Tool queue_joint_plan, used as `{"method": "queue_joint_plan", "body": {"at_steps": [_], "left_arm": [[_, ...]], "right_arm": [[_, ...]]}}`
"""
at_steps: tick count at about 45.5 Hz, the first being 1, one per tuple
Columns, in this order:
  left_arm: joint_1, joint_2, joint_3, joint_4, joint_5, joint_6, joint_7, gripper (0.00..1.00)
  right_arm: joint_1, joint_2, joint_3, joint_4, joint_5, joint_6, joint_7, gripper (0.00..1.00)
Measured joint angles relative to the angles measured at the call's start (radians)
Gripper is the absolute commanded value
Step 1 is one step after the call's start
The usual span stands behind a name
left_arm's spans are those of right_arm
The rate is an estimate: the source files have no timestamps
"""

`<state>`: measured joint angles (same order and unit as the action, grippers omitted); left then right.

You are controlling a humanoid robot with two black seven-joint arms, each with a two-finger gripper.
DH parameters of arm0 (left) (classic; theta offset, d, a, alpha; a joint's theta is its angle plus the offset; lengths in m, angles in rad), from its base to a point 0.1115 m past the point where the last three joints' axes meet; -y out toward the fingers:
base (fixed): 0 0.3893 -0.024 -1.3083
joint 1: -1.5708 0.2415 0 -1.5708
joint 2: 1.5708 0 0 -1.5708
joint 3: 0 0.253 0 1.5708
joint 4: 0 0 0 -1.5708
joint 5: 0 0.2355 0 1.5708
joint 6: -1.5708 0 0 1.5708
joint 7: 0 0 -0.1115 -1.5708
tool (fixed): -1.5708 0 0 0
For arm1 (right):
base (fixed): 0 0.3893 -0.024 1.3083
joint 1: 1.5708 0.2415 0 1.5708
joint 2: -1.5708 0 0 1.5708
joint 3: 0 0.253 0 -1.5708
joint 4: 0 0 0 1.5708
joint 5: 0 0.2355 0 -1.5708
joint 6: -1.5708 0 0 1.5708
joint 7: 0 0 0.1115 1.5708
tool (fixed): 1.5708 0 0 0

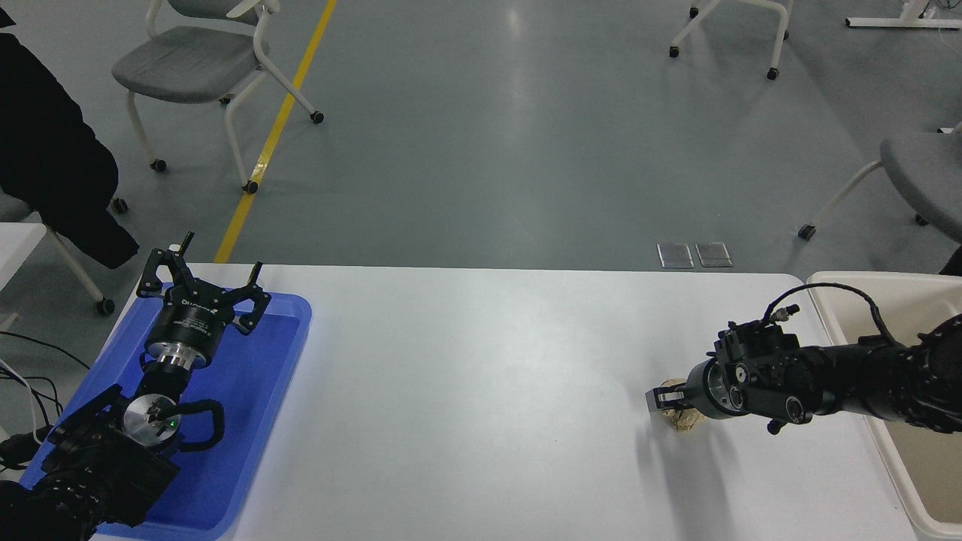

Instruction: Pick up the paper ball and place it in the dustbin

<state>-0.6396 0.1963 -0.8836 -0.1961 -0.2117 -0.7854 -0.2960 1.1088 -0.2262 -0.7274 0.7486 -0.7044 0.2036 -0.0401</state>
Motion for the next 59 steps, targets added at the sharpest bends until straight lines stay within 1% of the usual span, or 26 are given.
{"method": "queue_joint_plan", "body": {"at_steps": [10, 19, 26, 31, 37, 44, 53, 59], "left_arm": [[0.0, 0.0, 0.0, 0.0, 0.0, 0.0, 0.0, 1.0], [0.0, 0.0, 0.0, 0.0, 0.0, 0.0, 0.0, 1.0], [0.0, 0.0, 0.0, 0.0, 0.0, 0.0, 0.0, 1.0], [0.0, 0.0, 0.0, 0.0, 0.0, 0.0, 0.0, 1.0], [0.0, 0.0, 0.0, 0.0, 0.0, 0.0, 0.0, 1.0], [0.0, 0.0, 0.0, 0.0, 0.0, 0.0, 0.0, 1.0], [0.0, 0.002, 0.0, 0.001, 0.0, 0.0, 0.0, 1.0], [0.001, 0.003, 0.0, 0.001, 0.0, 0.0, 0.0, 1.0]], "right_arm": [[0.091, -0.017, -0.032, 0.052, 0.003, 0.024, 0.003, 0.0], [0.382, -0.106, -0.153, 0.256, 0.028, 0.116, 0.007, 0.0], [0.68, -0.163, -0.252, 0.462, 0.099, 0.229, 0.009, 0.0], [0.877, -0.179, -0.307, 0.591, 0.183, 0.301, 0.01, 0.0], [1.054, -0.175, -0.374, 0.684, 0.26, 0.363, 0.01, 0.0], [1.179, -0.169, -0.437, 0.737, 0.305, 0.405, 0.01, 0.0], [1.25, -0.171, -0.508, 0.761, 0.318, 0.427, 0.009, 0.0], [1.264, -0.21, -0.547, 0.748, 0.256, 0.433, 0.008, 0.0]]}}
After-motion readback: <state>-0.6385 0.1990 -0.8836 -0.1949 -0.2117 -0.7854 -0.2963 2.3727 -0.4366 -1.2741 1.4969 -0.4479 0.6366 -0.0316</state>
